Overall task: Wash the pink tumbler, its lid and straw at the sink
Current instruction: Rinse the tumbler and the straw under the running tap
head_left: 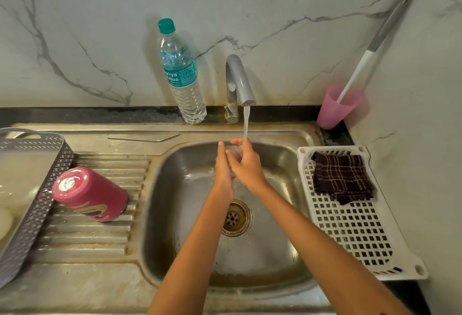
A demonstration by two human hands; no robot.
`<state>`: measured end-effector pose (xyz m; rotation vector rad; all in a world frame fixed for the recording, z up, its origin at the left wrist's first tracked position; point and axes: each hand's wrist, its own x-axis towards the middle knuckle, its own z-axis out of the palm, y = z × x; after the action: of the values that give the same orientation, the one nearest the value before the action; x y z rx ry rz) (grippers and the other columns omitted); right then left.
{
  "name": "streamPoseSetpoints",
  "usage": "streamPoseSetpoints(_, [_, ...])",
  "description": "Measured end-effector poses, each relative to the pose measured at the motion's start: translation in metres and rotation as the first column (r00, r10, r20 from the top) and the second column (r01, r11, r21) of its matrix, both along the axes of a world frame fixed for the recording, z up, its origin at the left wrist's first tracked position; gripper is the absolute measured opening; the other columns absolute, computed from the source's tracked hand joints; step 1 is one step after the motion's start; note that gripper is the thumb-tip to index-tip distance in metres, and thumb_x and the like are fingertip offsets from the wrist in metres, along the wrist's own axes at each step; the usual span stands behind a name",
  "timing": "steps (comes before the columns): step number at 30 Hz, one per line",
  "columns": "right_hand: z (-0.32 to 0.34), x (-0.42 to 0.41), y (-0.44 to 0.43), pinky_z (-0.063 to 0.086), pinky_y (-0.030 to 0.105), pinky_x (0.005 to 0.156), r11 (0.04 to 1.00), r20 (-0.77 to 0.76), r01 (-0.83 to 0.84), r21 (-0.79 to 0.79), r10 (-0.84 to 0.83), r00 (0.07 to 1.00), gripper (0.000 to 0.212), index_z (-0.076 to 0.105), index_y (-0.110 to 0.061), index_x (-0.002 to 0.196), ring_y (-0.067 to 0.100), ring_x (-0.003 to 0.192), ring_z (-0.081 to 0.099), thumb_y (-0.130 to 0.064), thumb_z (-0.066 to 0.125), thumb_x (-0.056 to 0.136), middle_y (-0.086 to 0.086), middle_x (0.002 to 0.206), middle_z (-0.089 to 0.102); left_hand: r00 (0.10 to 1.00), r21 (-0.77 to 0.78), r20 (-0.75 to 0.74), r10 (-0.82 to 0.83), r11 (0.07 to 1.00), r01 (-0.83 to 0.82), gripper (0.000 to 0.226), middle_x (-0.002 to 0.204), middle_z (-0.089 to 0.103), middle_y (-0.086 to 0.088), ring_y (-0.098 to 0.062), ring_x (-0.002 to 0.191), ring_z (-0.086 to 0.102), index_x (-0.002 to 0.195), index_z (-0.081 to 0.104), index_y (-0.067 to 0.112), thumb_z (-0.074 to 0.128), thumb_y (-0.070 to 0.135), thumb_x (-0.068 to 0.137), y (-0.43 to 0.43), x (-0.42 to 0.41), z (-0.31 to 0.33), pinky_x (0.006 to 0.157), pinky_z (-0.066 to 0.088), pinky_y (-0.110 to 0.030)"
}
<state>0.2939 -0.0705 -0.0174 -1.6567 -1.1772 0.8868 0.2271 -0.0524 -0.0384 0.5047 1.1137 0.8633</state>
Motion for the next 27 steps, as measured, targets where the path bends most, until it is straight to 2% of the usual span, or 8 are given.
streamPoseSetpoints(3, [-0.002, -0.006, -0.005, 0.050, 0.031, 0.090, 0.997, 0.086, -0.064, 0.036, 0.061, 0.994, 0.035, 0.046, -0.023, 0.126, 0.012, 0.104, 0.059, -0.029, 0.057, 0.094, -0.002, 0.112, 0.060, 0.977, 0.000, 0.209, -0.034, 0.999, 0.035, 0.050, 0.088, 0.067, -0.006, -0.019, 0.092, 0.065, 0.101, 0.066, 0.011, 0.039, 0.052, 0.098, -0.004, -0.003, 0.010, 0.084, 0.049, -0.033])
streamPoseSetpoints(7, [-0.006, 0.009, -0.023, 0.044, 0.026, 0.098, 0.956, 0.203, -0.282, 0.080, 0.262, 0.944, 0.030, 0.048, -0.019, 0.122, 0.010, 0.114, 0.055, -0.033, 0.054, 0.096, -0.002, 0.119, 0.060, 0.955, -0.102, 0.287, 0.078, 0.993, -0.051, 0.043, 0.085, 0.064, -0.010, -0.024, 0.080, 0.064, 0.102, 0.063, 0.010, 0.044, 0.048, 0.093, 0.010, -0.017, 0.012, 0.079, 0.051, -0.037])
streamPoseSetpoints(9, [-0.009, 0.017, -0.024, 0.026, 0.034, 0.116, 0.942, 0.416, -0.328, 0.068, 0.272, 0.868, 0.033, 0.052, -0.018, 0.121, 0.008, 0.118, 0.052, -0.042, 0.044, 0.099, -0.003, 0.118, 0.062, 0.959, -0.107, 0.267, 0.090, 0.992, -0.063, 0.042, 0.088, 0.066, -0.010, -0.025, 0.081, 0.064, 0.109, 0.061, 0.012, 0.042, 0.045, 0.093, 0.011, -0.015, 0.010, 0.079, 0.051, -0.037])
streamPoseSetpoints(11, [-0.007, 0.017, -0.021, 0.009, 0.038, 0.122, 0.957, 0.474, -0.279, 0.079, 0.210, 0.855, 0.040, 0.057, -0.018, 0.121, 0.008, 0.122, 0.049, -0.046, 0.037, 0.100, -0.002, 0.122, 0.061, 0.972, -0.068, 0.234, 0.018, 0.998, -0.002, 0.043, 0.094, 0.068, -0.012, -0.026, 0.084, 0.067, 0.113, 0.060, 0.012, 0.040, 0.044, 0.094, 0.005, -0.008, 0.014, 0.081, 0.051, -0.037])
streamPoseSetpoints(16, [-0.006, 0.010, -0.025, 0.035, 0.022, 0.108, 0.943, 0.236, -0.306, 0.132, 0.270, 0.934, 0.030, 0.063, -0.014, 0.123, 0.002, 0.121, 0.046, -0.028, 0.052, 0.099, -0.003, 0.130, 0.058, 0.965, -0.074, 0.257, 0.054, 0.997, -0.036, 0.043, 0.099, 0.065, -0.015, -0.031, 0.095, 0.065, 0.111, 0.065, 0.010, 0.045, 0.043, 0.091, 0.011, -0.012, 0.012, 0.094, 0.049, -0.044])
streamPoseSetpoints(21, [-0.016, 0.024, -0.026, 0.031, 0.036, 0.110, 0.942, 0.447, -0.267, 0.202, 0.154, 0.881, 0.033, 0.067, -0.015, 0.086, 0.009, 0.089, 0.057, -0.041, 0.049, 0.095, -0.006, 0.088, 0.065, 0.962, -0.084, 0.260, 0.077, 0.995, -0.057, 0.045, 0.098, 0.066, -0.011, -0.026, 0.090, 0.062, 0.117, 0.064, 0.014, 0.039, 0.043, 0.093, 0.011, -0.013, 0.009, 0.079, 0.053, -0.039])
streamPoseSetpoints(25, [-0.010, 0.017, -0.021, 0.041, 0.028, 0.080, 0.952, 0.364, -0.245, 0.183, 0.166, 0.917, 0.038, 0.060, -0.012, 0.075, 0.010, 0.075, 0.054, -0.037, 0.046, 0.099, -0.004, 0.074, 0.060, 0.989, 0.042, 0.135, -0.056, 0.998, 0.051, 0.038, 0.099, 0.067, -0.011, -0.022, 0.085, 0.064, 0.108, 0.068, 0.019, 0.041, 0.043, 0.094, 0.004, -0.008, 0.012, 0.074, 0.052, -0.034])
streamPoseSetpoints(27, [-0.007, 0.008, -0.019, 0.047, 0.028, 0.077, 0.980, 0.243, -0.153, 0.131, 0.118, 0.963, 0.038, 0.066, -0.011, 0.081, 0.010, 0.076, 0.062, -0.032, 0.043, 0.102, 0.001, 0.078, 0.067, 0.994, 0.127, -0.002, -0.113, 0.985, 0.112, 0.034, 0.099, 0.069, -0.008, -0.019, 0.084, 0.065, 0.105, 0.069, 0.022, 0.044, 0.041, 0.094, 0.001, -0.005, 0.016, 0.073, 0.052, -0.032])
